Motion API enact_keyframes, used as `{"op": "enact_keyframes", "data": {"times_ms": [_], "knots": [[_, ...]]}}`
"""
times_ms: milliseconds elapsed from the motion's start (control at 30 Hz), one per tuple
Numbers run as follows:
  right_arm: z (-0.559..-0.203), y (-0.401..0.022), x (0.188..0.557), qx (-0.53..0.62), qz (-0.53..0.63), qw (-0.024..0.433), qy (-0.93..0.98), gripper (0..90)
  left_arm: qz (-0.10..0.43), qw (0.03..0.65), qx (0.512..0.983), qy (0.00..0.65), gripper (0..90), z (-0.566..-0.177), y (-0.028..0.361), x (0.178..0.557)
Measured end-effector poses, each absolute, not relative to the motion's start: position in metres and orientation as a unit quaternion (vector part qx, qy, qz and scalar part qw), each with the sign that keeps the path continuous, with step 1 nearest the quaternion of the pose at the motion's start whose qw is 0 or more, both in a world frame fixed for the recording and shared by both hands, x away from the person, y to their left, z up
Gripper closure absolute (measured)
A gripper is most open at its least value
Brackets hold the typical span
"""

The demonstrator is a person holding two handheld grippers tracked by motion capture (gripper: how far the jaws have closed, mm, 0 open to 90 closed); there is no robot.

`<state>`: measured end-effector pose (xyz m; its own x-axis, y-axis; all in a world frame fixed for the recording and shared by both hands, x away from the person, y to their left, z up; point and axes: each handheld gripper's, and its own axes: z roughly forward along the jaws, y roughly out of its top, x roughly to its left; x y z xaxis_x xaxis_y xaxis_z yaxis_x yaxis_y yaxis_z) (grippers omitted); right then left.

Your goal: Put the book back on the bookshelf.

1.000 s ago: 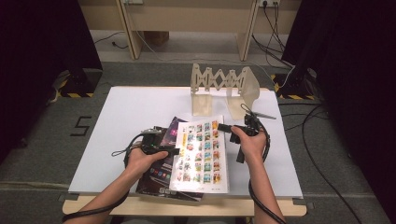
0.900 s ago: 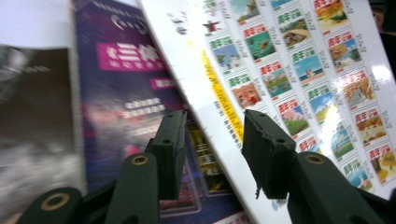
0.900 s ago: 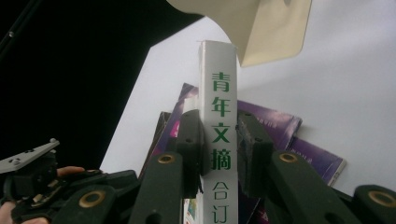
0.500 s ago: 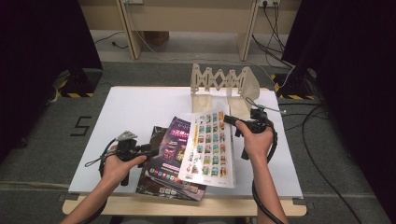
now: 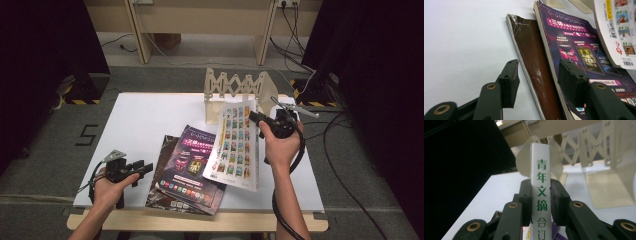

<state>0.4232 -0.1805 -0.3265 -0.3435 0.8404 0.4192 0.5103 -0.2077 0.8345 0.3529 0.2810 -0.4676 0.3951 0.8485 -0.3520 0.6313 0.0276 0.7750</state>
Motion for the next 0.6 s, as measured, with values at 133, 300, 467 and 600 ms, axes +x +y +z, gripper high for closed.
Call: {"op": "enact_keyframes", "data": {"times_ms": [133,300,467,600], "knots": [[-0.314,-0.183,0.421,0.55,0.546,0.185,0.604,74.2,0.119,0.471,0.687,0.54,50.1,-0.471,0.282,0.352],[-0.3,-0.192,0.422,0.554,0.549,0.21,0.59,74.3,0.115,0.47,0.687,0.543,50.2,-0.475,0.284,0.351],[-0.29,-0.2,0.423,0.555,0.541,0.246,0.582,74.3,0.118,0.474,0.684,0.542,50.3,-0.475,0.284,0.351],[-0.285,-0.206,0.424,0.562,0.529,0.273,0.574,74.3,0.117,0.474,0.684,0.542,50.3,-0.475,0.284,0.351]]}}
